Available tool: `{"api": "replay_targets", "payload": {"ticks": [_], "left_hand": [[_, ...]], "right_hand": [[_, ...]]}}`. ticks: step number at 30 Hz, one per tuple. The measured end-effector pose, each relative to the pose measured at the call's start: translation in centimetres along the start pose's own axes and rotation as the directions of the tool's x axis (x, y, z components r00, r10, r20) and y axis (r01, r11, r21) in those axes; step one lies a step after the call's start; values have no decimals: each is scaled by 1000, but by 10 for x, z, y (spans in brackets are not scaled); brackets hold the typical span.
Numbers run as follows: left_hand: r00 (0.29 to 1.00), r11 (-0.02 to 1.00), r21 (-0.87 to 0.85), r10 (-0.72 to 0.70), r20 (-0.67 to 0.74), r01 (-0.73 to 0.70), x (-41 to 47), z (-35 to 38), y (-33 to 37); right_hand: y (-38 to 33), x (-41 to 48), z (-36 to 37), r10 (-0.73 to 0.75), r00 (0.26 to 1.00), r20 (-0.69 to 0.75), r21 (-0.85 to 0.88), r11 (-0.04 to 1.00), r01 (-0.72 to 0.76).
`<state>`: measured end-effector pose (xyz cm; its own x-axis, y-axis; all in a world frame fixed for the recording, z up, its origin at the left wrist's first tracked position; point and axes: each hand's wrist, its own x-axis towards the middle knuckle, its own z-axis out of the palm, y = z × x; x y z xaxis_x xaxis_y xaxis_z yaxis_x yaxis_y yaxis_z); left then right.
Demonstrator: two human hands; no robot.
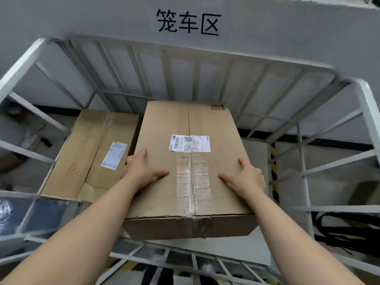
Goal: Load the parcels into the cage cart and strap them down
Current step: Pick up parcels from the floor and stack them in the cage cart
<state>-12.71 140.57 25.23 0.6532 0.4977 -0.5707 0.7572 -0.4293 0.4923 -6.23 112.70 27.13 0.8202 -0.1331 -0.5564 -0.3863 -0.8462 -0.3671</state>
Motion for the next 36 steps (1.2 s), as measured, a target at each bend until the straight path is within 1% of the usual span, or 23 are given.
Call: {"api": "replay_targets", "payload": {"ticks": [5, 10, 14, 21, 28, 31, 36], "left_hand": [[999, 999, 41, 16, 39, -18, 59, 4, -39], [998, 993, 117, 19, 57, -26, 107, 21, -77], [997, 988, 154, 2, 76, -14, 132, 34, -101], [1000, 922, 387, 14, 12, -17, 161, 41, -135], [999, 915, 403, -6, 32, -8, 164, 54, -160], [1000, 893, 450, 6, 29, -18, 159, 61, -168], [997, 860, 509, -14, 80, -29, 150, 64, -164]], "right_hand": [[-15, 24, 65, 75, 997, 10, 48, 996, -76], [-14, 45, 125, 143, 990, 13, 91, 985, -143], [-13, 56, 162, 161, 987, 13, 98, 982, -162], [-9, 64, 218, 203, 975, 90, 74, 975, -210], [-4, 67, 246, 195, 975, 108, 40, 979, -200], [-3, 69, 252, 178, 977, 117, 21, 983, -182], [-2, 68, 251, 152, 978, 141, -20, 988, -151]]}}
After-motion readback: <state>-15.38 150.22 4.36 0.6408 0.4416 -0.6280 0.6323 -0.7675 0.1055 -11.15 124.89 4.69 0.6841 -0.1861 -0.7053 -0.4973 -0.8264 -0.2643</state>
